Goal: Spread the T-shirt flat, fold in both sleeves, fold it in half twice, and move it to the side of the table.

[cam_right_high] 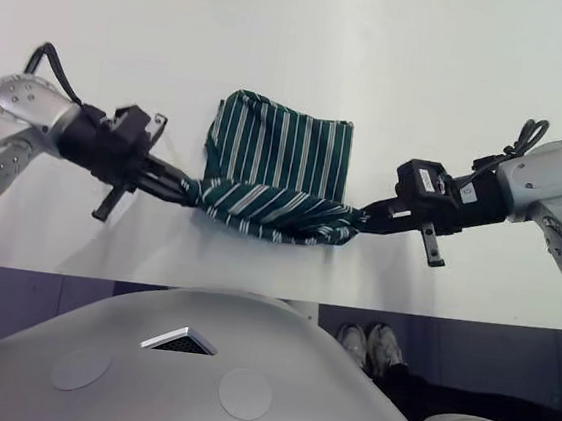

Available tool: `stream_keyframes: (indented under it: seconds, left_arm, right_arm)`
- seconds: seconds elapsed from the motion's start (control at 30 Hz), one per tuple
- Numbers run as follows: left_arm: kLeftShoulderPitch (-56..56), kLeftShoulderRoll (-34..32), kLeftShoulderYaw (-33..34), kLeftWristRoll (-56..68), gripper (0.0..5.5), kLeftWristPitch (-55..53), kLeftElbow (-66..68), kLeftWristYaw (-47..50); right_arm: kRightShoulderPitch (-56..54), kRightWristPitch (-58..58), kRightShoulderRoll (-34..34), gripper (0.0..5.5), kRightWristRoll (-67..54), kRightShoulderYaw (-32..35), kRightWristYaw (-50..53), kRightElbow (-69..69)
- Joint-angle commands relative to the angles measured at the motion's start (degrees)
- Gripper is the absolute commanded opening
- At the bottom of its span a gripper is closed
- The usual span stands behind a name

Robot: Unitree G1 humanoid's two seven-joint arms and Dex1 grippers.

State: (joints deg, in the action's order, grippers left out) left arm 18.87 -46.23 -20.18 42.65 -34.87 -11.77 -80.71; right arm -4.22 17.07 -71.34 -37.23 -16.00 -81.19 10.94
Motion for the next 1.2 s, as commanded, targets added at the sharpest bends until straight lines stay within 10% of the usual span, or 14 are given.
stream_keyframes:
  seconds: [0.03, 0.57, 0.77, 0.93, 1.2]
  left_arm:
    - [7.74, 6.29, 0.04, -1.77, 0.04, -4.77, 12.31, 1.01]
    - [16.95, 22.08, 6.89, -21.25, 0.04, 12.19, 45.57, 15.24]
    - [12.30, 26.48, 15.85, -21.09, 1.42, 9.41, 42.28, 31.61]
    - [7.12, 32.73, 27.06, -26.91, 2.31, 20.19, 33.11, 63.04]
    - [6.12, 33.93, -2.57, -30.06, 3.24, 35.49, 19.64, 26.69]
  right_arm:
    - [-5.00, -1.07, 6.41, 0.01, 7.92, -2.04, -2.45, -15.10]
    - [-22.42, 0.22, 32.01, 0.01, 20.16, 4.40, 12.47, -44.49]
    - [-20.65, 1.51, 47.94, 1.45, 17.71, 17.79, 44.50, -43.82]
    - [-12.40, -2.94, 64.74, 2.42, 14.69, 33.31, 78.49, -31.96]
    - [-9.67, -14.23, 70.05, 2.51, 23.39, 31.23, 87.01, -25.86]
